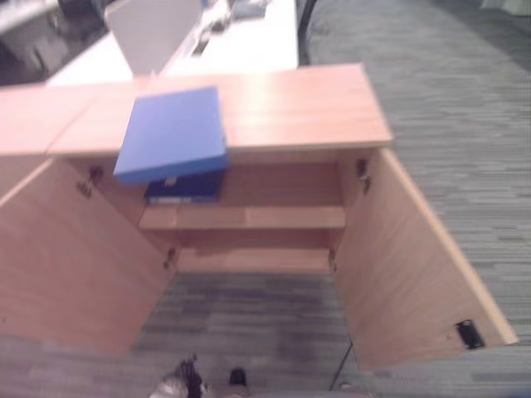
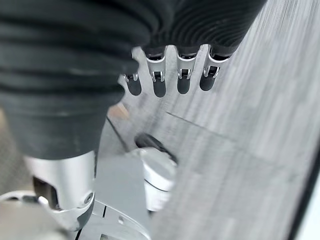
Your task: Put the empty folder in the office cabinet
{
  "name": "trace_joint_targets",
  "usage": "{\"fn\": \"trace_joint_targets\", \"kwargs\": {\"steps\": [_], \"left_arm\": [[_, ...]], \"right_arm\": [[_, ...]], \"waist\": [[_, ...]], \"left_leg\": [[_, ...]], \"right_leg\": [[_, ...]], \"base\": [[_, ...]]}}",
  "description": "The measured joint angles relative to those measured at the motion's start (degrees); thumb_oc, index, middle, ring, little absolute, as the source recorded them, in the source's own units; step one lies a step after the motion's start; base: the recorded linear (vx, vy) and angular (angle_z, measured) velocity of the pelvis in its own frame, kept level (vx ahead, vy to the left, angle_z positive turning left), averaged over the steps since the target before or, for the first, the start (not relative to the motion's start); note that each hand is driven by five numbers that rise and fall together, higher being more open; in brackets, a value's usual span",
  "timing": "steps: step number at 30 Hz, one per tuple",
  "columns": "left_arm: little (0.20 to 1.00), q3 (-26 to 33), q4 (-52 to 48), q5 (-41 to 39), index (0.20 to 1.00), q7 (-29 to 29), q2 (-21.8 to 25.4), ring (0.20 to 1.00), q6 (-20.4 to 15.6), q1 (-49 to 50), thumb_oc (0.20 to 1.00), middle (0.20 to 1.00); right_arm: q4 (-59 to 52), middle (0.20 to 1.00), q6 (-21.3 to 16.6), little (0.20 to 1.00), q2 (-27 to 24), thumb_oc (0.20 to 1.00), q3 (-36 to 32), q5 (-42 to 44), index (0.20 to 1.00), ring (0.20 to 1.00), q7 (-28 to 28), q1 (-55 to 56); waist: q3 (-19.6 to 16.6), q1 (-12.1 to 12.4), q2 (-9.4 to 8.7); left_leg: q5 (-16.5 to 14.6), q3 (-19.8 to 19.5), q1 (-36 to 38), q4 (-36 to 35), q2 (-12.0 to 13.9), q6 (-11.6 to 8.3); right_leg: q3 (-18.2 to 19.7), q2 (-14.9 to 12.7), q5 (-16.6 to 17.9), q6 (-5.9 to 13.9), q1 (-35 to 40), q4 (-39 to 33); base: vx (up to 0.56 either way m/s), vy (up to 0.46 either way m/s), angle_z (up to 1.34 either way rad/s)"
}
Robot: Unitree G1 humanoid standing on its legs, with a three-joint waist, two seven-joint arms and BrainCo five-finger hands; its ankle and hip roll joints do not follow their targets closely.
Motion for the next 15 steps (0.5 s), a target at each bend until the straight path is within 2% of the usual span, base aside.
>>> {"fn": "trace_joint_targets", "kwargs": {"steps": [1,2,3,4,5,6,7,8,9,10,11,12,14,15], "left_arm": [[1.0,0.1,-1.4,-0.2,1.0,-0.1,0.0,1.0,0.0,-0.6,1.0,1.0],[1.0,0.6,-1.7,-0.3,1.0,-0.4,0.1,1.0,-0.4,0.0,1.0,1.0],[1.0,1.4,-1.9,-0.4,1.0,-0.7,-0.1,1.0,-0.6,0.5,1.0,1.0],[1.0,1.7,-1.3,-0.4,1.0,-1.4,0.1,1.0,0.1,1.1,1.0,1.0],[1.0,2.3,-1.3,-0.3,1.0,-1.9,0.2,1.0,0.5,1.9,1.0,1.0],[1.0,2.6,-1.0,-0.2,1.0,-2.2,-0.8,1.0,0.9,2.5,1.0,1.0],[1.0,2.6,-1.2,0.0,1.0,-2.3,-1.2,1.0,1.0,3.5,1.0,1.0],[1.0,2.7,-1.1,0.1,1.0,-2.3,-0.9,1.0,1.0,4.2,1.0,1.0],[1.0,3.0,-0.4,0.2,1.0,-2.4,-0.2,1.0,1.0,5.2,1.0,1.0],[1.0,4.3,1.1,0.3,1.0,-2.3,0.2,1.0,0.8,5.4,1.0,1.0],[1.0,5.4,2.0,0.3,1.0,-2.2,0.7,1.0,1.1,6.3,1.0,1.0],[1.0,5.6,2.9,0.3,1.0,-2.2,1.7,1.0,1.5,7.4,1.0,1.0],[1.0,5.7,4.2,0.7,1.0,-2.3,1.9,1.0,1.8,8.3,1.0,1.0],[1.0,5.6,5.4,1.8,1.0,-2.4,1.4,1.0,2.1,8.3,1.0,1.0]], "right_arm": [[1.4,1.0,0.1,1.0,-0.6,1.0,-1.5,-1.6,1.0,1.0,0.2,-0.3],[2.7,1.0,1.5,1.0,-1.3,1.0,-1.9,-2.8,1.0,1.0,0.4,-1.0],[3.0,1.0,2.1,1.0,-1.9,1.0,-1.9,-3.7,1.0,1.0,0.5,-1.9],[3.4,1.0,2.6,1.0,-2.0,1.0,-1.4,-3.9,1.0,1.0,1.0,-2.8],[3.3,1.0,2.7,1.0,-1.9,1.0,-0.7,-4.3,1.0,1.0,1.3,-3.6],[3.1,1.0,2.7,1.0,-2.4,1.0,-0.8,-4.4,1.0,1.0,1.5,-3.6],[2.9,1.0,2.7,1.0,-2.1,1.0,0.0,-4.4,1.0,1.0,1.9,-3.2],[2.7,1.0,2.7,1.0,-1.5,1.0,0.1,-4.4,1.0,1.0,2.3,-2.7],[2.6,1.0,2.7,1.0,-0.7,1.0,0.1,-4.6,1.0,1.0,2.6,-2.5],[2.2,1.0,2.9,1.0,0.2,1.0,0.2,-5.2,1.0,1.0,2.5,-1.8],[1.7,1.0,3.3,1.0,1.2,1.0,0.4,-5.4,1.0,1.0,2.6,-0.9],[1.5,1.0,3.3,1.0,2.3,1.0,1.1,-5.4,1.0,1.0,2.8,-0.7],[1.5,1.0,3.2,1.0,3.5,1.0,2.7,-5.4,1.0,1.0,2.6,-1.2],[1.3,1.0,2.7,1.0,3.9,1.0,4.2,-5.4,1.0,1.0,2.6,-1.4]], "waist": [[0.6,0.1,-0.58],[1.6,0.6,-0.99],[2.0,0.3,-1.04],[2.8,0.7,-0.59],[3.3,0.8,-0.06],[3.5,1.9,2.48],[2.8,1.9,4.17],[2.0,2.1,4.06],[1.7,2.3,3.45],[1.1,3.3,2.5],[0.2,3.5,1.61],[-1.0,3.4,0.16],[-1.5,3.4,-0.58],[-1.9,2.4,-0.52]], "left_leg": [[-1.3,0.0,-2.5,3.2,-1.5,1.52],[-2.6,1.5,-3.6,5.7,-3.3,2.53],[-4.5,2.4,-5.8,9.0,-3.5,4.0],[-7.3,5.5,-6.9,11.6,-3.6,5.25],[-9.4,6.1,-8.2,14.6,-3.8,8.25],[-8.8,7.6,-8.2,14.0,-1.1,7.96],[-8.7,8.1,-8.3,13.0,0.3,8.13],[-8.3,8.3,-7.0,10.5,-0.2,7.57],[-7.2,9.0,-5.6,7.7,-1.0,9.13],[-5.7,9.9,-4.2,4.7,-1.7,9.47],[-5.0,9.8,-3.6,2.9,-2.1,9.46],[-3.0,9.8,-2.9,0.3,-2.6,8.97],[0.6,9.6,-2.9,-2.0,-2.7,8.62],[2.6,8.4,-2.5,-4.3,-2.5,7.8]], "right_leg": [[-0.1,-1.8,1.9,0.82,-1.0,-0.1],[-1.8,-3.2,4.5,0.78,-2.4,0.0],[-3.6,-3.5,7.1,-0.5,-3.7,-0.3],[-8.9,-4.0,10.6,-4.84,-3.7,-4.6],[-12.2,-3.7,11.4,-10.08,-1.5,-9.8],[-14.8,-3.2,9.2,-8.8,-1.7,-7.2],[-14.2,-2.6,7.7,-7.01,-2.4,-2.3],[-13.6,-3.1,7.0,-4.79,-2.6,1.1],[-12.9,-3.2,5.7,-3.5,-1.7,4.6],[-11.8,-3.0,4.2,-1.8,-0.6,7.9],[-10.4,-1.9,2.0,-1.33,1.3,8.8],[-9.6,2.5,0.2,-1.04,5.6,3.7],[-7.1,7.3,-2.8,-0.41,8.5,-3.5],[-1.9,11.0,-5.2,-2.28,10.7,-9.4]], "base": [[-0.16,0.23,0.01],[-0.22,0.357,-0.42],[-0.07,0.385,-1.12],[-0.09,0.497,-1.21],[-0.02,0.368,-1.37],[-0.05,0.259,-1.02],[-0.03,0.148,-0.87],[-0.03,0.269,-0.54],[0.01,0.121,-0.49],[0.03,0.181,-0.44],[-0.01,0.133,-0.44],[0.0,0.161,-0.35],[-0.01,0.069,-0.15],[-0.01,-0.02,0.2]]}}
